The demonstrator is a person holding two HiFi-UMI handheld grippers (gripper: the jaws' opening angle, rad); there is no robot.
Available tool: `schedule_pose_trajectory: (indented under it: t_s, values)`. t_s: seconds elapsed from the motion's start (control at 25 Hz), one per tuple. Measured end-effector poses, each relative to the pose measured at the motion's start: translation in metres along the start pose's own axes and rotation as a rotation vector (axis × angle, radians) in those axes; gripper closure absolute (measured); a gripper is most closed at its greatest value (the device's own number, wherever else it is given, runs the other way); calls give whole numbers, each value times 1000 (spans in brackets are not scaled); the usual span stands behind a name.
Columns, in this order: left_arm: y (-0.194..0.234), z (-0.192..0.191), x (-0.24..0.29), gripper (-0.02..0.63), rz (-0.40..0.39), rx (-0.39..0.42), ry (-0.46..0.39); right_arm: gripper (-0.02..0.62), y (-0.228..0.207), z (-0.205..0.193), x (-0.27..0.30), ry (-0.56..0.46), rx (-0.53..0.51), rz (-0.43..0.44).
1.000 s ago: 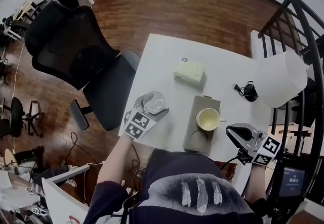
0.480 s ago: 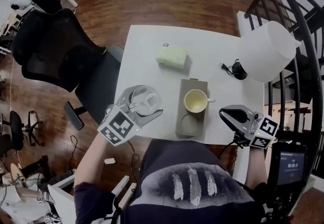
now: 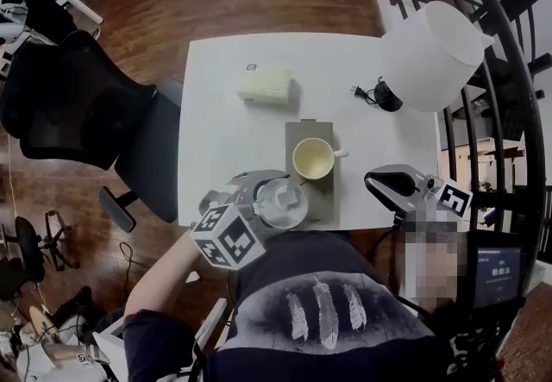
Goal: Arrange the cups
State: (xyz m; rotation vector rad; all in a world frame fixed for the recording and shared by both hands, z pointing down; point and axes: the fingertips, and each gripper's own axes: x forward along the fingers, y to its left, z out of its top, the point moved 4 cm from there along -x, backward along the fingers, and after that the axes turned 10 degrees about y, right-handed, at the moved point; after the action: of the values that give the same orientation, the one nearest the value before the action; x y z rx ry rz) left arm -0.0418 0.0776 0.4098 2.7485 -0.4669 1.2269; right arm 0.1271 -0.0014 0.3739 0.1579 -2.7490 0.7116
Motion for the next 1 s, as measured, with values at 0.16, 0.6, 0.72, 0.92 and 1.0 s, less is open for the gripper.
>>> schedule_pose_trajectory:
  t_s: [0.16, 0.6, 0.72, 0.92, 1.0]
  values:
    - [-16, -3, 30, 239, -63, 39, 5, 592, -1, -6, -7, 8, 13, -21]
    - [-33, -26, 95, 239, -95, 117, 38, 592, -3, -18, -16, 35, 35, -40]
    - [-31, -27, 104, 238, -99, 124, 47, 592, -3, -18, -16, 38, 37, -41]
    - [-32, -30, 113, 238, -110, 131, 54, 592, -2, -19, -15, 41, 36, -40]
    - [-32, -31, 113, 237, -110, 137, 54, 592, -2, -19, -16, 42, 38, -40]
